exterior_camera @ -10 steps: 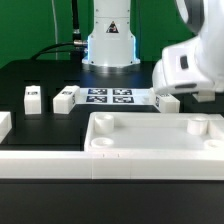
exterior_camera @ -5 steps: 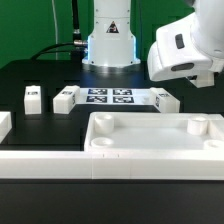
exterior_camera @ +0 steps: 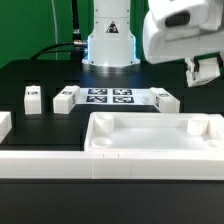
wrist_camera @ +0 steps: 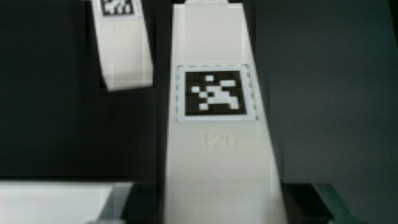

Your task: Assemble desk

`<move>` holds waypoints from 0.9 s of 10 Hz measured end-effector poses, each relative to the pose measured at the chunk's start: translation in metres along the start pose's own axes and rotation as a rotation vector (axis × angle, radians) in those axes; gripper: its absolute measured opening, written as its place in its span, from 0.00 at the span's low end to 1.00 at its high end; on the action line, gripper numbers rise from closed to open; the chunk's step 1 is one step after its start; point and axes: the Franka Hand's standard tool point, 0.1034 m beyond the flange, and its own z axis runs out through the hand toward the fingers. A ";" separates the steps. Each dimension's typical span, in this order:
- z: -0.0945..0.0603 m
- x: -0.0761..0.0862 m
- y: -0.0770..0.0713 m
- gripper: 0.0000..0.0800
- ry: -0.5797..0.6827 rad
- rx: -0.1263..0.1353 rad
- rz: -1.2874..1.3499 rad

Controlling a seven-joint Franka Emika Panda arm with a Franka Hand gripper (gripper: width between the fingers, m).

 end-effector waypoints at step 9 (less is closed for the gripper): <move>-0.065 0.031 0.009 0.36 0.569 -0.041 -0.039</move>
Offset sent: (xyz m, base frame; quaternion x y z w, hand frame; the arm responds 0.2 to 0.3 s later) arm 0.0000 0.0000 0.0000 0.0000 0.1938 0.0000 0.9810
